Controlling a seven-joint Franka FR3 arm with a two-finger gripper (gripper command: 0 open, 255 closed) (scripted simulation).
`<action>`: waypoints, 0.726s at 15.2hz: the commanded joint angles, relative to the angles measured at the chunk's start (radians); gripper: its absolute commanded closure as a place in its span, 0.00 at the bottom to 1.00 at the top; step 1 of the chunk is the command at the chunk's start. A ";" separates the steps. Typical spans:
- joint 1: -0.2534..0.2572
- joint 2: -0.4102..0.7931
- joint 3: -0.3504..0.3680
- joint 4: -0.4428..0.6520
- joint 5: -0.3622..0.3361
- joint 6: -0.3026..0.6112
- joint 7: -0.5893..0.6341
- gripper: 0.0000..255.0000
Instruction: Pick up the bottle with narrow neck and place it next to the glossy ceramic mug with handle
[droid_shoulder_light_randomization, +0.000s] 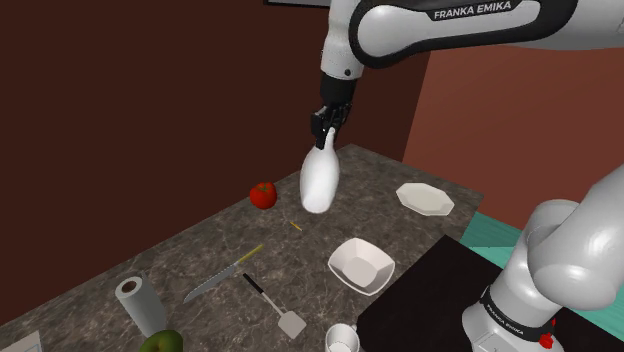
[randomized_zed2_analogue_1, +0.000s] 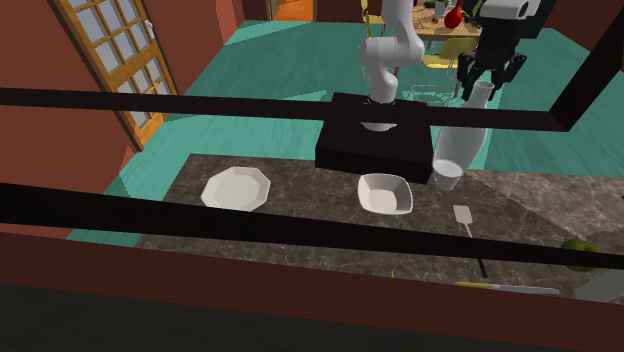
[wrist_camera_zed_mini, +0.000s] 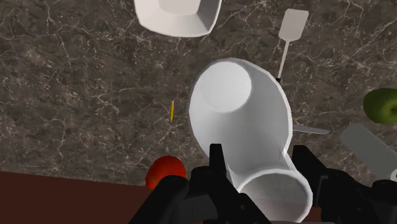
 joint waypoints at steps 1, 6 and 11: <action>0.017 0.002 0.030 0.006 0.001 -0.004 0.048 1.00; 0.060 0.023 0.112 0.033 -0.002 -0.012 0.174 1.00; 0.103 0.071 0.195 0.090 -0.018 -0.024 0.305 1.00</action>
